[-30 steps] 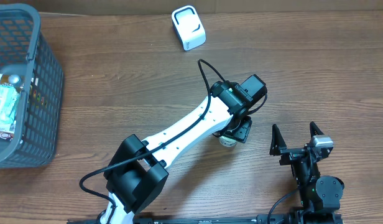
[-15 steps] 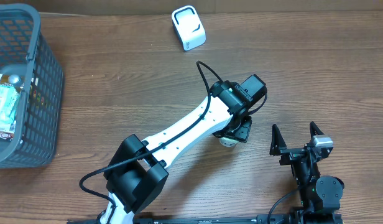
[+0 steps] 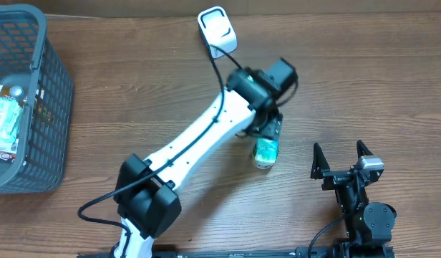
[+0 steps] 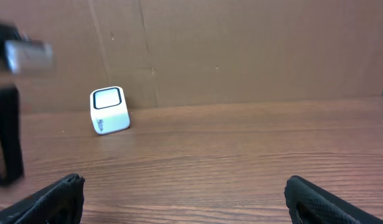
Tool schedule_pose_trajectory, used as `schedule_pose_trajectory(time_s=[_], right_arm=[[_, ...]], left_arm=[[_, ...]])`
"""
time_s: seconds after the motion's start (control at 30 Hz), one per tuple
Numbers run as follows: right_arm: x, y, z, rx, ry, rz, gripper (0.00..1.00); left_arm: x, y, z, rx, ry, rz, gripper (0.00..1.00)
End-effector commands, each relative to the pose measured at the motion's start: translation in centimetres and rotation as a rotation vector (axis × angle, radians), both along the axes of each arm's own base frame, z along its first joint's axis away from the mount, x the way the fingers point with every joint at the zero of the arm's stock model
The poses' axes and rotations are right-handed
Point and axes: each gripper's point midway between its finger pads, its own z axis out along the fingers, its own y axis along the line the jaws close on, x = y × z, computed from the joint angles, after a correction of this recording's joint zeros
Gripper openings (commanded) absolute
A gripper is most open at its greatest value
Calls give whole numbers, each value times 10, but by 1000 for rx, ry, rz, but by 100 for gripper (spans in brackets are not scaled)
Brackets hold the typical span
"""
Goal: Scan the item barcode
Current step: 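Release the tissue pack on the table and withdraw the left gripper, then reach the left gripper into the basket and grasp the yellow oil bottle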
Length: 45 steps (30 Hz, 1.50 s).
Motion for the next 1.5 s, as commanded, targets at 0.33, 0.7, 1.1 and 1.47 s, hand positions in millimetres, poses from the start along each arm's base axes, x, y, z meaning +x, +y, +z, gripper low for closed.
schedule_pose_trajectory(time_s=[0.33, 0.7, 1.1, 1.47], right_arm=[[0, -1, -3, -8, -1, -5, 100], [0, -1, -3, -8, -1, -4, 100], [0, -1, -3, -8, -1, -5, 100], [0, -1, -3, -8, -1, -4, 100]], left_arm=[[109, 179, 203, 271, -602, 188, 100], [114, 380, 244, 386, -657, 592, 100], [70, 537, 218, 270, -562, 900, 100], [69, 582, 125, 114, -383, 895, 100]])
